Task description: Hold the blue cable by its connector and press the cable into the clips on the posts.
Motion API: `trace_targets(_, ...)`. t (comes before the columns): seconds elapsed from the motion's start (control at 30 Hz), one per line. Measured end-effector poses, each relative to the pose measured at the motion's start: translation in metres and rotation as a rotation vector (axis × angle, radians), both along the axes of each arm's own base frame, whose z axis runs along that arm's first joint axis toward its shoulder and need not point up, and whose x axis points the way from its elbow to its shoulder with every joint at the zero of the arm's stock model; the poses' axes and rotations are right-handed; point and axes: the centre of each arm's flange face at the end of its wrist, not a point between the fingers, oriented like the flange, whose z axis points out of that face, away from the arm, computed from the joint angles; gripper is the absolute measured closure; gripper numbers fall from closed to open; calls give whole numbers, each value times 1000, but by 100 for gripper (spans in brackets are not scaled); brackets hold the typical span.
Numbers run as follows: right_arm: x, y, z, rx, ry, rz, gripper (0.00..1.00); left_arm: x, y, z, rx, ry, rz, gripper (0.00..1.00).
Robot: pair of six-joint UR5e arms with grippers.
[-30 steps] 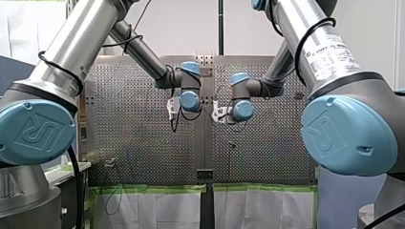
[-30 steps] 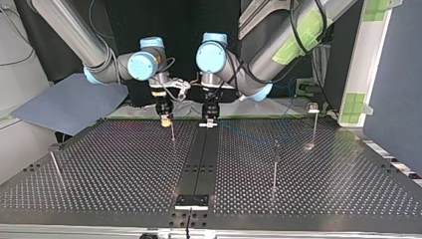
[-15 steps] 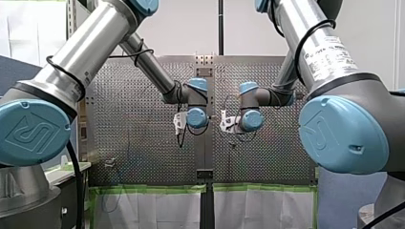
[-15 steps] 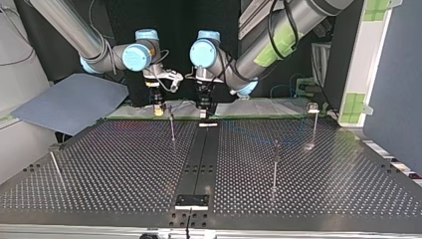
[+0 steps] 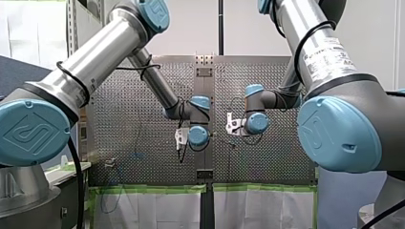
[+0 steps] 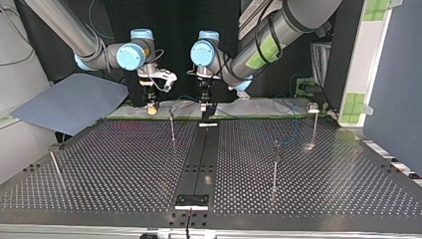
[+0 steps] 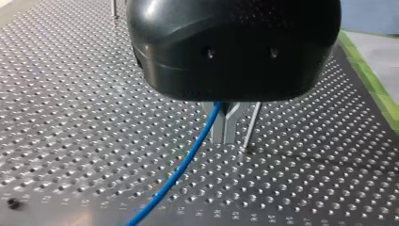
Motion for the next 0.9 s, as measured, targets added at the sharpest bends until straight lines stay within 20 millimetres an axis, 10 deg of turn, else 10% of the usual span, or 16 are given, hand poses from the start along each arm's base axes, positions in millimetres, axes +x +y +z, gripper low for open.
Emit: trace_targets(0.9,-32,16,-31,52,46,61,100,-26,1,-89,102,109,8,100)
